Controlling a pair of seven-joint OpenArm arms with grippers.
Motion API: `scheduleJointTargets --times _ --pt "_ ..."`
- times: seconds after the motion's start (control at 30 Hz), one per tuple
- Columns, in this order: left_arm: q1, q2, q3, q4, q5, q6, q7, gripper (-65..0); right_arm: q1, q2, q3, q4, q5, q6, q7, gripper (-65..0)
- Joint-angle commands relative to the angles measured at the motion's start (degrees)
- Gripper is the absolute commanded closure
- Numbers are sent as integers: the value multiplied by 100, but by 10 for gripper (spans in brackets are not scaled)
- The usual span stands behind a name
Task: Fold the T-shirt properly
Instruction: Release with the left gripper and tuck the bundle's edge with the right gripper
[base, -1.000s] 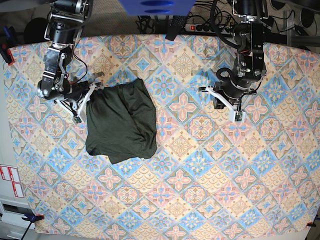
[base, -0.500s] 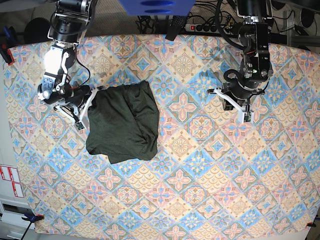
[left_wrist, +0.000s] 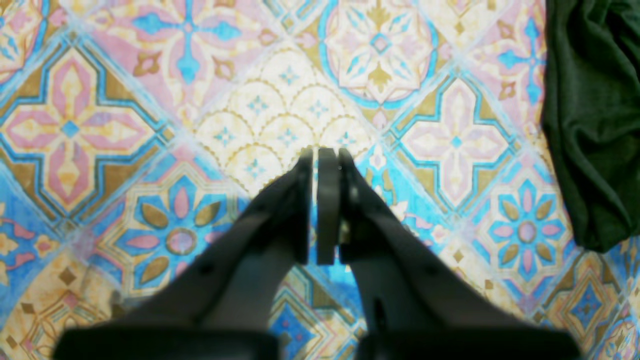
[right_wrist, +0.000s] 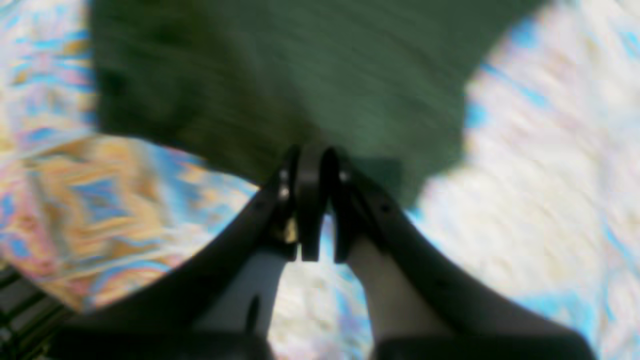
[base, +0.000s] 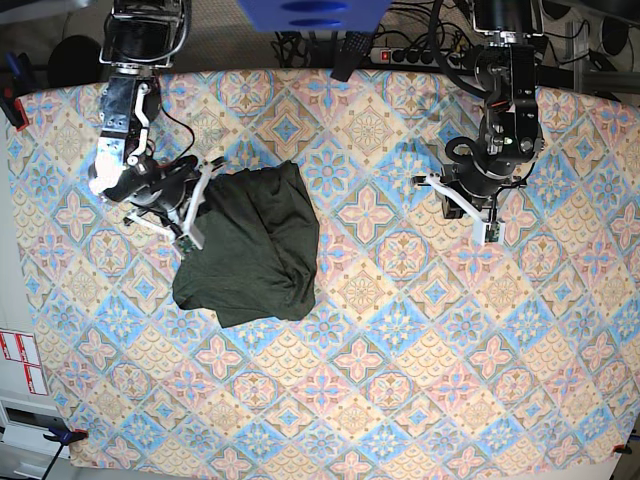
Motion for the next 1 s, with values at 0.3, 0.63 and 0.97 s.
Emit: scheduleJointTargets --times 0.3,0.63,0.97 --pt "-42 -68 -6 126 -969 -7 610 0 746 -280 -100 -1164 36 14 509 -34" --pt "-33 -68 108 126 -996 -7 769 0 1282 -245 -56 -1797 36 5 904 -34" --pt "37 -244 275 337 -1005 -7 769 0 834 -227 -47 -478 54 5 702 -34"
